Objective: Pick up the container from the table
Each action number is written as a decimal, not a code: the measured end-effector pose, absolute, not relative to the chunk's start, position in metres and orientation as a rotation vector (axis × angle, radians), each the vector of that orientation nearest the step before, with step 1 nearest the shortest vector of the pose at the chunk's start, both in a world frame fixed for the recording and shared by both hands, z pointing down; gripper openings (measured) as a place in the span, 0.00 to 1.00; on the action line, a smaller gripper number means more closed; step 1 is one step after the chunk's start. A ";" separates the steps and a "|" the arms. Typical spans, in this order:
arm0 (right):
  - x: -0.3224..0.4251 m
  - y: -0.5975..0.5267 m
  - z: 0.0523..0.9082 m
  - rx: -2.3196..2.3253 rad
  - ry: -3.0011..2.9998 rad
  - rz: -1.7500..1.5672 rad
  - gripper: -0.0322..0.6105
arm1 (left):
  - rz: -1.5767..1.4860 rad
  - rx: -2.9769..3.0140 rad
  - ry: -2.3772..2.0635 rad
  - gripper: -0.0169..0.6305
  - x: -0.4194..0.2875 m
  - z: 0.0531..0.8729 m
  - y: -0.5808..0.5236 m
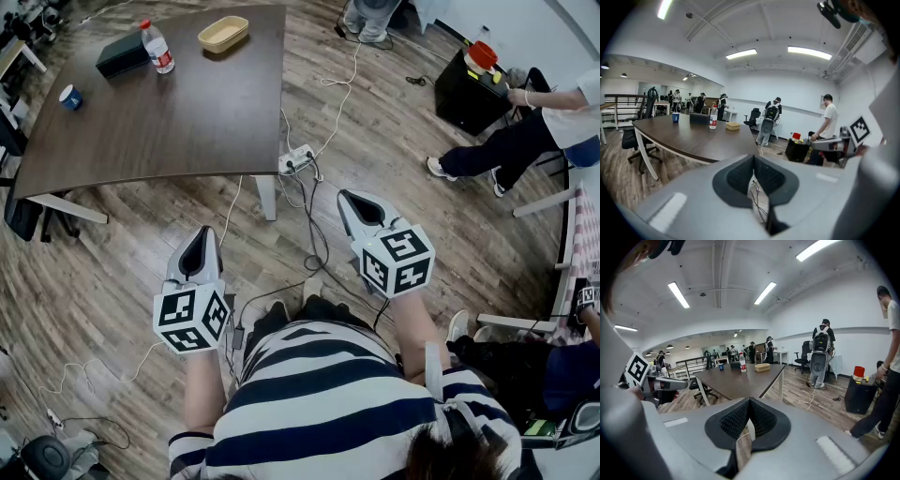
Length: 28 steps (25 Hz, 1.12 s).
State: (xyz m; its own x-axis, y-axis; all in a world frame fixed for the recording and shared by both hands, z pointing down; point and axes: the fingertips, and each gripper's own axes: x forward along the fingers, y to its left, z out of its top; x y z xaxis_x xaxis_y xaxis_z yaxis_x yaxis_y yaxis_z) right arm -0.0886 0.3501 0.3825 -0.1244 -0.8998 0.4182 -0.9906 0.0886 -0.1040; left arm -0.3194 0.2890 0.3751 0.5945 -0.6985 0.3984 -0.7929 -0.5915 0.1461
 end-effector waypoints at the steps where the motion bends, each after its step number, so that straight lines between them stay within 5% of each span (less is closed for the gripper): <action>1: -0.083 0.349 0.383 1.889 -2.120 0.535 0.04 | 0.426 2.513 -1.215 0.03 -0.313 0.375 0.289; 28: -0.029 0.279 0.418 1.593 -2.206 0.547 0.04 | 0.432 2.466 -1.250 0.03 -0.218 0.385 0.238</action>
State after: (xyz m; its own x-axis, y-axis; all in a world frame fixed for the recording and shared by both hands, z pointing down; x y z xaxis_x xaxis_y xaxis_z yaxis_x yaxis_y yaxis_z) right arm -0.0290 0.2795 0.4179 -0.2967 -0.8118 0.5030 -0.9527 0.2877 -0.0976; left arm -0.2183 0.2377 0.3850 0.5663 -0.7124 0.4145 -0.8163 -0.5540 0.1632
